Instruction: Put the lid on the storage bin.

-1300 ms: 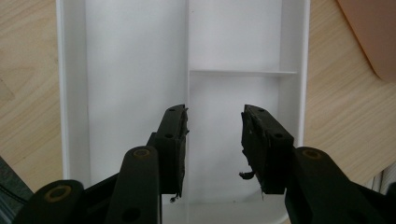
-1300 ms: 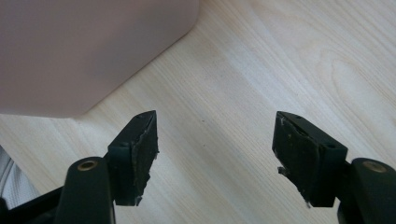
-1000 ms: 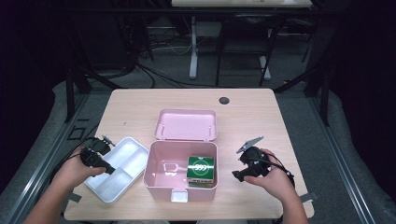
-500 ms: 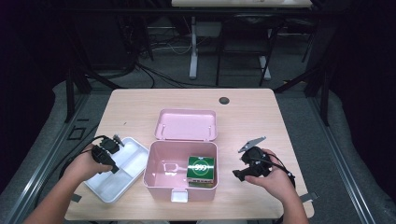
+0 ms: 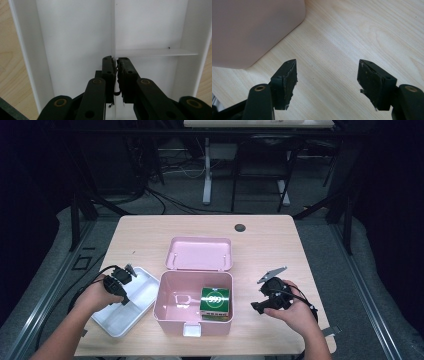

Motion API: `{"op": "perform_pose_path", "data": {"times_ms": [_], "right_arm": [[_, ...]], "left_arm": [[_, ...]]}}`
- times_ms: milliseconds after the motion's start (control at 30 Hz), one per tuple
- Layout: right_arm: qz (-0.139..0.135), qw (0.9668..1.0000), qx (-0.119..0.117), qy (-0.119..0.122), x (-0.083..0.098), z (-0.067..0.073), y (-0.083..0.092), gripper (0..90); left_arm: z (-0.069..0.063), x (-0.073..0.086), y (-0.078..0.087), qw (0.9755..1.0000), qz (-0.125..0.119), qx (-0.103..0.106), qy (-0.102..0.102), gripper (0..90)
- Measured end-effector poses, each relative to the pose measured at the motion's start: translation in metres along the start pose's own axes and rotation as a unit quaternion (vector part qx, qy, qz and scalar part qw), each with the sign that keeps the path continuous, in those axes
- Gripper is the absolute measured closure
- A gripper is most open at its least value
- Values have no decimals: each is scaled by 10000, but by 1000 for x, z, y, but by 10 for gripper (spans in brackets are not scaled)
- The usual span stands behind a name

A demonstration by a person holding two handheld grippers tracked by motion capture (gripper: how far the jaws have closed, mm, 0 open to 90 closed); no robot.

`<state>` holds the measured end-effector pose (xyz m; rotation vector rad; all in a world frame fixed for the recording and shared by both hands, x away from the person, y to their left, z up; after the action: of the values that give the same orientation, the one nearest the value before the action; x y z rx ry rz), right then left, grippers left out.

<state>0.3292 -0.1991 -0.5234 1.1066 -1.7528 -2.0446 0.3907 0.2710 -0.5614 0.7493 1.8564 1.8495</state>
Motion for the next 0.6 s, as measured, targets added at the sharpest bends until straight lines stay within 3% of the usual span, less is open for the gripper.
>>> {"op": "perform_pose_path", "data": {"times_ms": [400, 600], "right_arm": [[-24, 10000, -40, -25, 0, 1, -4, 324], [40, 10000, -48, -11, 1, 0, -4, 326]], "left_arm": [[2, -2, -7, 9998, 85, 132, 143, 870], [2, -3, -11, 9998, 94, 94, 155, 873]]}}
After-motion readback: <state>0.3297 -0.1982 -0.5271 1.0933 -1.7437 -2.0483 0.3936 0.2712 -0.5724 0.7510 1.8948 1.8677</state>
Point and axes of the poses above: each handheld gripper's, and its own axes: y roughly backward along the jaws, x roughly out of its underside, z roughly to its left, the point moved 3 cm from there along -y, roughly forward along the jaws, and after that the axes turned 6 degrees about z, right-handed, at the moved point
